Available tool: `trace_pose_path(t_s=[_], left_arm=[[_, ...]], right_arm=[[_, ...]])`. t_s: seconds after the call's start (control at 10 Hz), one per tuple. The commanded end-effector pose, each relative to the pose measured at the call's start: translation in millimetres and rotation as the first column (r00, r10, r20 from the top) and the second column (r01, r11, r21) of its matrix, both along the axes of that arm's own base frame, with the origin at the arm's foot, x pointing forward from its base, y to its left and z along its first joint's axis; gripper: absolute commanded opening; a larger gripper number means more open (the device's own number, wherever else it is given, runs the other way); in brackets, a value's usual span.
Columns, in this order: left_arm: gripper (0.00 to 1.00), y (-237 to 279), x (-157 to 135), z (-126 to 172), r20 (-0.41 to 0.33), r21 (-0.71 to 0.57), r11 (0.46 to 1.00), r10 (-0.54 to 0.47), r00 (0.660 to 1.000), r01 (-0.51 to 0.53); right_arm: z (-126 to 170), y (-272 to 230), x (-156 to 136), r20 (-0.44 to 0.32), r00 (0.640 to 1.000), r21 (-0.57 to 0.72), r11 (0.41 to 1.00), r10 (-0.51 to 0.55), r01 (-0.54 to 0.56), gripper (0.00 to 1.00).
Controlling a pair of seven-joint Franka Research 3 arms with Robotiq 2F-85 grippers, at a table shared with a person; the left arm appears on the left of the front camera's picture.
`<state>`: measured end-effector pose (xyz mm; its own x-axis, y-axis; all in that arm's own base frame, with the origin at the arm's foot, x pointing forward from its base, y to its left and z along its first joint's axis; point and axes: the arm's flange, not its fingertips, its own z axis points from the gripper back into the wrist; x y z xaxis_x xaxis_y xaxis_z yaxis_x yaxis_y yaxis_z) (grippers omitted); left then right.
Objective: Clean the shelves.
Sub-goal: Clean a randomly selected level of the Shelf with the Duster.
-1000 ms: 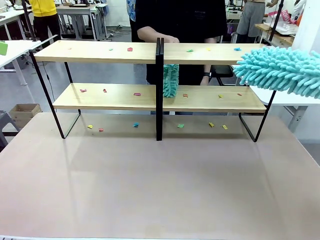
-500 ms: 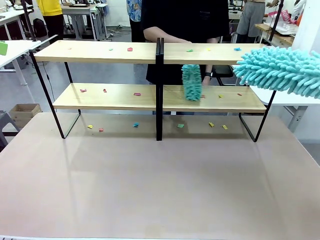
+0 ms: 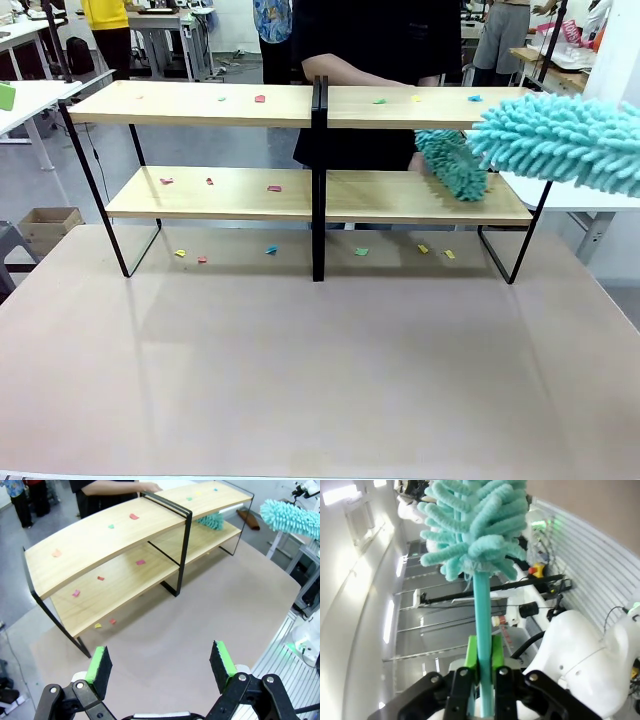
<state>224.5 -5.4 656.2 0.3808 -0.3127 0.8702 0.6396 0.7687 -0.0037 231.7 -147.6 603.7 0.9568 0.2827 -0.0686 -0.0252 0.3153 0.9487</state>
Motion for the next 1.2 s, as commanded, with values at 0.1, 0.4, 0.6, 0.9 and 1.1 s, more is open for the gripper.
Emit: trace_pose_path(t_s=[0.1,0.4,0.6,0.9,1.1], left_arm=[[1.0,0,1,0,-0.001,0.001,1.0,0.001,1.0,-0.001],[1.0,0,1,0,-0.001,0.001,1.0,0.001,1.0,-0.001],[1.0,0,1,0,-0.001,0.001,1.0,0.001,1.0,-0.001],[1.0,0,1,0,-0.001,0.001,1.0,0.001,1.0,-0.001],[1.0,0,1,0,-0.001,0.001,1.0,0.001,1.0,-0.001]], right_arm=[[64,138,55,0.282,0.941,-0.196,0.971,0.189,-0.136,0.13],[87,286,84,0.506,0.834,-0.416,0.909,0.22,0.012,0.13],[94,284,69,0.423,0.86,-0.361,0.924,0.284,-0.128,0.13],[86,350,92,0.548,0.816,-0.465,0.878,0.184,0.115,0.13],[95,410,127,0.61,0.782,-0.489,0.838,0.13,0.242,0.13]])
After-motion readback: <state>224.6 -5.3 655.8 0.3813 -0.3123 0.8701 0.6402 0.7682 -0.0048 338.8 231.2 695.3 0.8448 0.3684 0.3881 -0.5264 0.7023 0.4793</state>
